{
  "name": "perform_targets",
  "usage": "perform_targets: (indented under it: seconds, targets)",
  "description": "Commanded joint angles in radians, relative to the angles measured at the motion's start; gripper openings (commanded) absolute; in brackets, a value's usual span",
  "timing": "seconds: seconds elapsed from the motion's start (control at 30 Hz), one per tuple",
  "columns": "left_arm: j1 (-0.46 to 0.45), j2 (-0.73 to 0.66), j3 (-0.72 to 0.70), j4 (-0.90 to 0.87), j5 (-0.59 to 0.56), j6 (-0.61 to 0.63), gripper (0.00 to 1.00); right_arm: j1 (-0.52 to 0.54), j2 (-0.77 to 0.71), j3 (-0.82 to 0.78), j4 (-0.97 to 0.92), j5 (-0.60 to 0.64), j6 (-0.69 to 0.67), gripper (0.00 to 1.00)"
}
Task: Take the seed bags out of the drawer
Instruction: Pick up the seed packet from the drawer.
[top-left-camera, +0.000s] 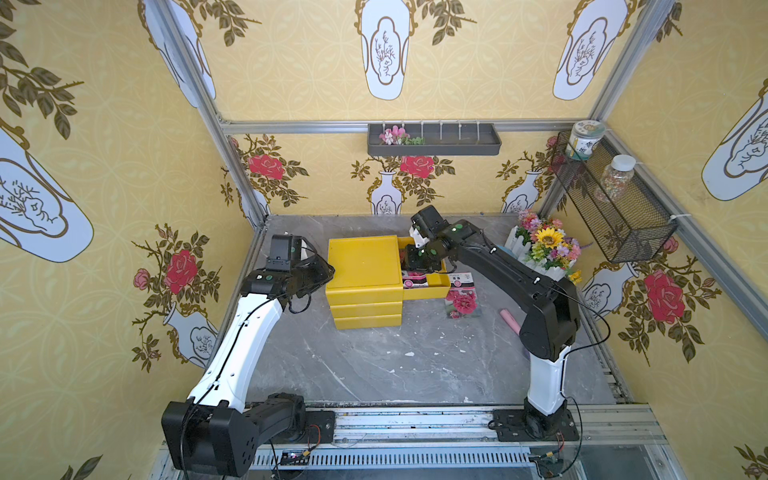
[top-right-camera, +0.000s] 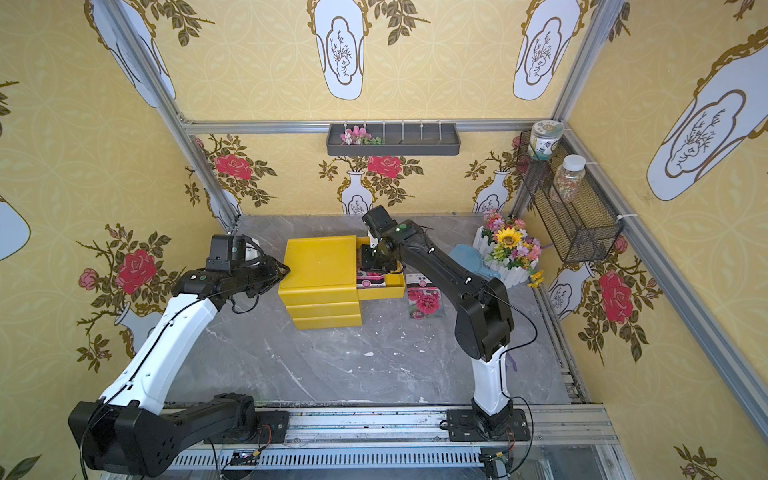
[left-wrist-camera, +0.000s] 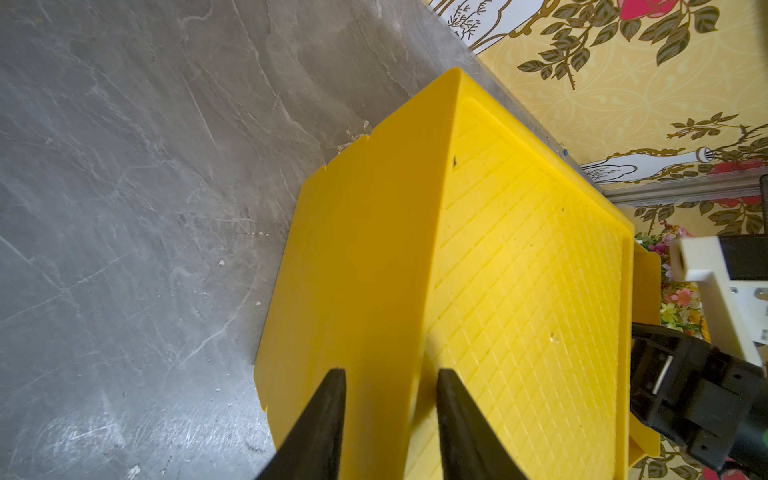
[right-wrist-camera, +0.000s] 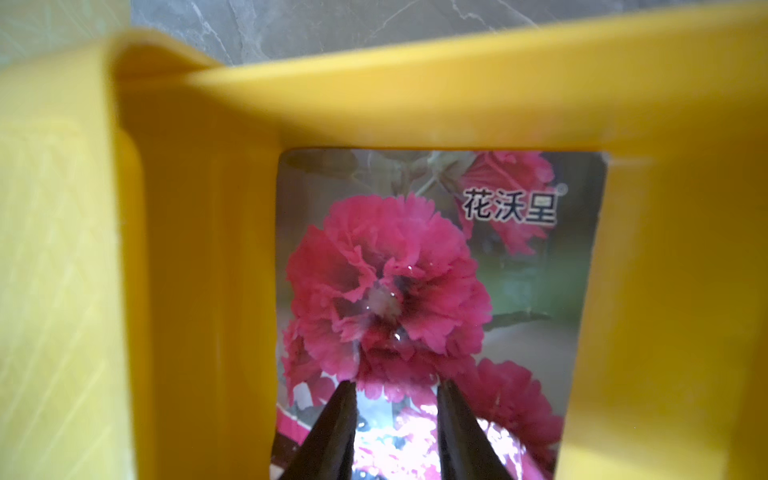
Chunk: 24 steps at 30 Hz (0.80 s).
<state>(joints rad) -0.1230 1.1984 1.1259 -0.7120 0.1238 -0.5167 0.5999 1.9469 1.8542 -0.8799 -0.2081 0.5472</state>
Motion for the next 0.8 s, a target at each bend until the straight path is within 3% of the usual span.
perform_targets:
  seconds: [0.0,0.27,0.5,0.77]
  targets:
    - [0.0,0.009,-0.005,-0.078,-0.033,0.004,0.41,-0.008,-0.027,0.04,-0.058,0.027,-0.012,0.43]
    - [0.0,0.01,-0.007,-0.076,-0.035,0.004,0.41,-0.006,0.002,0.092,-0.168,0.176,-0.065,0.51]
    - [0.0,0.012,-0.007,-0.073,-0.033,0.003,0.41,0.013,0.055,0.116,-0.182,0.22,-0.076,0.61]
    - [0.0,0.007,-0.008,-0.073,-0.033,0.004,0.41,0.016,0.096,0.134,-0.164,0.186,-0.063,0.61]
